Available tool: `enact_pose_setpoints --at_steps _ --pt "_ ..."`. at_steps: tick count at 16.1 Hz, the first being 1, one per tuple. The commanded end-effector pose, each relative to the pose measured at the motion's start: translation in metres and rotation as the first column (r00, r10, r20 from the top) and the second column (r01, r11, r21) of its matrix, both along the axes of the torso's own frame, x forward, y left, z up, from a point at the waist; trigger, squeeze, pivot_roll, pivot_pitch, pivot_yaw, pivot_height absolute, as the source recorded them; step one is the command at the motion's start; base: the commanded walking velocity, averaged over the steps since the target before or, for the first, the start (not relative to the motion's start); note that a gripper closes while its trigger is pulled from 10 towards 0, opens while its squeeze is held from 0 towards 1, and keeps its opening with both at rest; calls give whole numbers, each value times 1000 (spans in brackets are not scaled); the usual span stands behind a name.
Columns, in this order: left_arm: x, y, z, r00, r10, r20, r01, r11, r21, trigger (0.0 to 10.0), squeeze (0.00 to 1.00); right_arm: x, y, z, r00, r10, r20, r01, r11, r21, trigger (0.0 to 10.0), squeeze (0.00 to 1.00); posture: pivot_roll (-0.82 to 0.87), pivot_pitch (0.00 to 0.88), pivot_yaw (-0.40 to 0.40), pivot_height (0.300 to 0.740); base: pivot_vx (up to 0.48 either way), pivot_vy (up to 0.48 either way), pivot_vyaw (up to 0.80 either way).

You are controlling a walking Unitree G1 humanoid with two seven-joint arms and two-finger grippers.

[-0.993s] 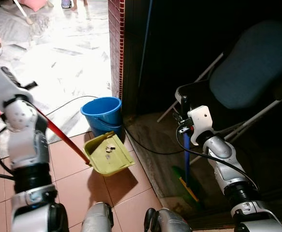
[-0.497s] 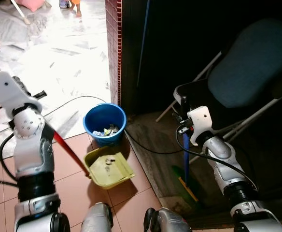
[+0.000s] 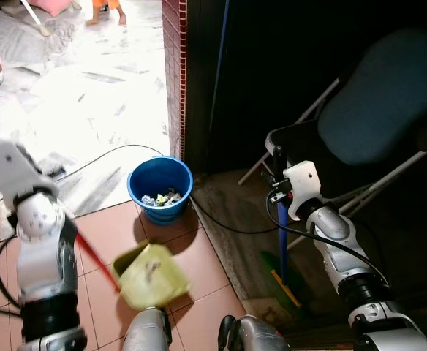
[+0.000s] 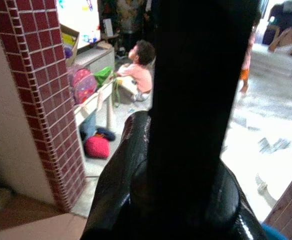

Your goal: Sweep floor

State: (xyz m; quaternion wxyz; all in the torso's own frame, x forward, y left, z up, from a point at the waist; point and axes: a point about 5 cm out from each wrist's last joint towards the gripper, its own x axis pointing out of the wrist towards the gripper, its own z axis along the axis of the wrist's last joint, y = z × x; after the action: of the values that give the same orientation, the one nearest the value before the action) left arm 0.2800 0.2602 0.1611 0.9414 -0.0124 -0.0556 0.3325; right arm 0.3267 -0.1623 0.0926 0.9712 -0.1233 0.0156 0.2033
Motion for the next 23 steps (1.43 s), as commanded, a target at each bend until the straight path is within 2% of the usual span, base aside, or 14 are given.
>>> enact_pose_setpoints --at_steps 1,6,11,14,17,23 --pt "0 0 3 1000 -14 22 14 999 32 10000 0 1 -2 -1 1000 -9 -5 9 1000 -4 10000 0 -25 55 -45 740 0 0 0" --pt "1 -6 -22 997 -50 -64 51 999 17 10000 0 0 2 -4 1000 -3 -6 3 1000 9 10000 0 -22 46 -41 740 0 67 0" --pt "3 -6 -26 996 -52 -73 53 998 14 10000 0 -1 2 -6 1000 -6 -14 6 1000 11 10000 0 -26 48 -41 740 0 456 0" --pt "6 -11 -21 995 -79 -61 82 996 42 10000 0 -1 2 -5 1000 -8 -13 9 1000 19 10000 0 -28 52 -38 740 0 480 0" --pt "8 -15 -17 996 -86 -37 87 996 14 10000 0 0 3 -4 1000 -10 -11 11 1000 28 10000 0 -27 52 -37 740 0 480 0" --pt "15 -12 0 997 -81 13 81 997 13 10000 0 -2 3 -8 1000 -11 -21 11 1000 25 10000 0 -31 54 -33 740 0 480 0"
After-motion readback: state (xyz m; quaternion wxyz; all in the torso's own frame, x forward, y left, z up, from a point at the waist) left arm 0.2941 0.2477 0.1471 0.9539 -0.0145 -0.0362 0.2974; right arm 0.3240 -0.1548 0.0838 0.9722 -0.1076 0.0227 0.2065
